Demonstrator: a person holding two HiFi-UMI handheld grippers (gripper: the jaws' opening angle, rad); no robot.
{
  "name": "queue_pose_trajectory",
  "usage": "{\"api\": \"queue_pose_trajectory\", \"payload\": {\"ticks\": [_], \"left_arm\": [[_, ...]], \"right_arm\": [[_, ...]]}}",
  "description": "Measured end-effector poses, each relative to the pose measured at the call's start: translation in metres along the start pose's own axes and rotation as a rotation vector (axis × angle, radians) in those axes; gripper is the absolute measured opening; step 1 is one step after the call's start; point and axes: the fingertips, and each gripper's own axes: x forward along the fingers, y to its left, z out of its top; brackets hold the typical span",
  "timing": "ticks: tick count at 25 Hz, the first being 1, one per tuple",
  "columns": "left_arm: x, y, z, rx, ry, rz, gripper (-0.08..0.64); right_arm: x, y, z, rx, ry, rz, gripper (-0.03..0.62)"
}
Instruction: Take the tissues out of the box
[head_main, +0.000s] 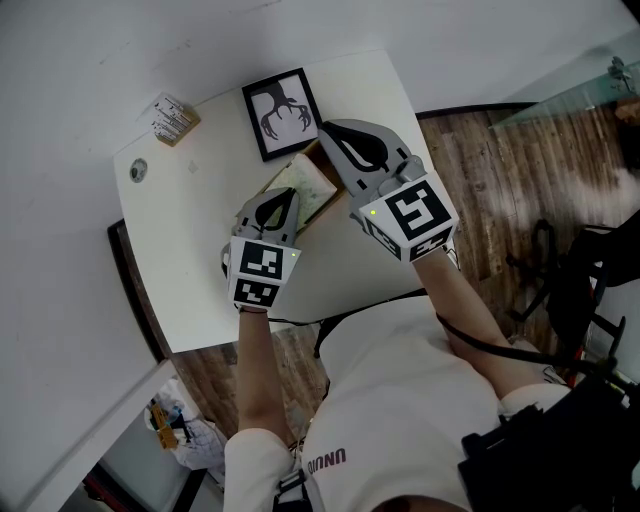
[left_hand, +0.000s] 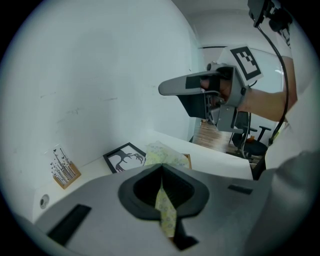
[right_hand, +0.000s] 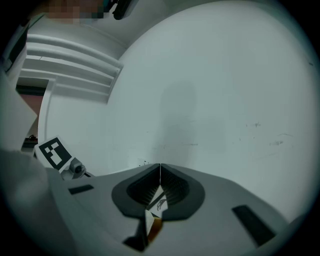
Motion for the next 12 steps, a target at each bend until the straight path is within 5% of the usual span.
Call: {"api": "queue_pose_trajectory", "payload": {"ticks": [12], "left_arm": [[-0.0067, 0.0034, 0.0109, -0.002, -0.049, 0.023, 0.011]], "right_arm": [[-0.0007, -0.0012, -0.0004, -0.002, 0.001, -0.003, 0.02]]}}
